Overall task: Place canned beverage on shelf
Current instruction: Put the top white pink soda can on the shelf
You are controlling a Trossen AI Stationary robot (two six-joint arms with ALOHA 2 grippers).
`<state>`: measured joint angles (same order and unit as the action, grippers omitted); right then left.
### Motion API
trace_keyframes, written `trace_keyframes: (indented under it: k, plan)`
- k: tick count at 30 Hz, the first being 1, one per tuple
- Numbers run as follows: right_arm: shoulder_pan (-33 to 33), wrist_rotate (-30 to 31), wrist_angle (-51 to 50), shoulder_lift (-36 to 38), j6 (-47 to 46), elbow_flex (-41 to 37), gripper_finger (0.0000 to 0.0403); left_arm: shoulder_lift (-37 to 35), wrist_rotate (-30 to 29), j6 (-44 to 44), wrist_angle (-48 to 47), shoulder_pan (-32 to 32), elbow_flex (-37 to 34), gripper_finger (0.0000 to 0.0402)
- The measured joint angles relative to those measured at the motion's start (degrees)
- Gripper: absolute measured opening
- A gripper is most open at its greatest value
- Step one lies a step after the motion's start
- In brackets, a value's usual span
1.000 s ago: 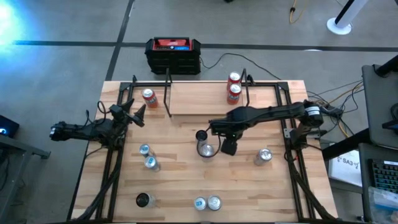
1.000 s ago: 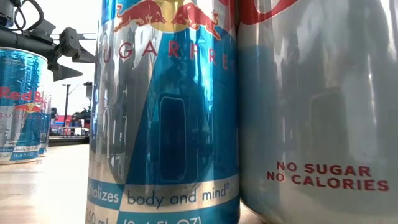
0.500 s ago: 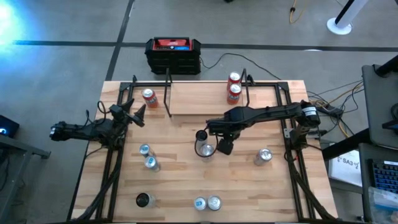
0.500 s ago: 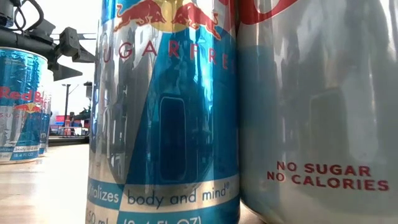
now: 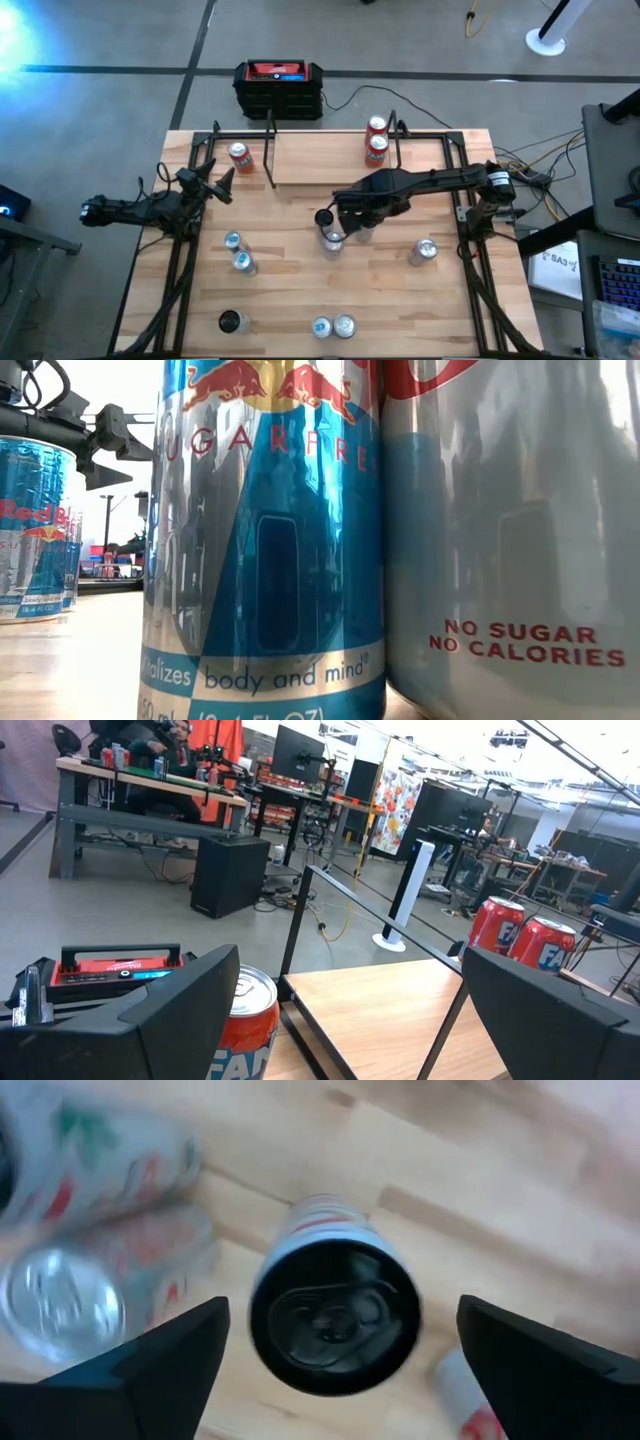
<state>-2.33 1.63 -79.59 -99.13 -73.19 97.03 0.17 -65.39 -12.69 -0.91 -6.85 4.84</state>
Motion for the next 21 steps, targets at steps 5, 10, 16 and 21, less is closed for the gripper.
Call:
trace_keyframes:
  k: [5,10,16,21]
  plan:
    - [0.0,-0.1,-0.5,0.0,-21.8,0.0,0.0381,0.0,0.0,0.0,0.0,0.0,0.0,0.0368]
    - [-0.5,-1.6,-0.4,-0.2,-40.6,0.0,0.0381,0.0,0.0,0.0,0.0,0.0,0.0,0.0368]
    - [-0.7,-1.3,0.4,-0.2,-47.3,0.0,0.0376,0.0,0.0,0.0,0.0,0.0,0.0,0.0368]
    - [-0.7,-1.0,1.0,-0.3,-52.4,-1.4,0.0343,0.0,0.0,0.0,0.0,0.0,0.0,0.0368]
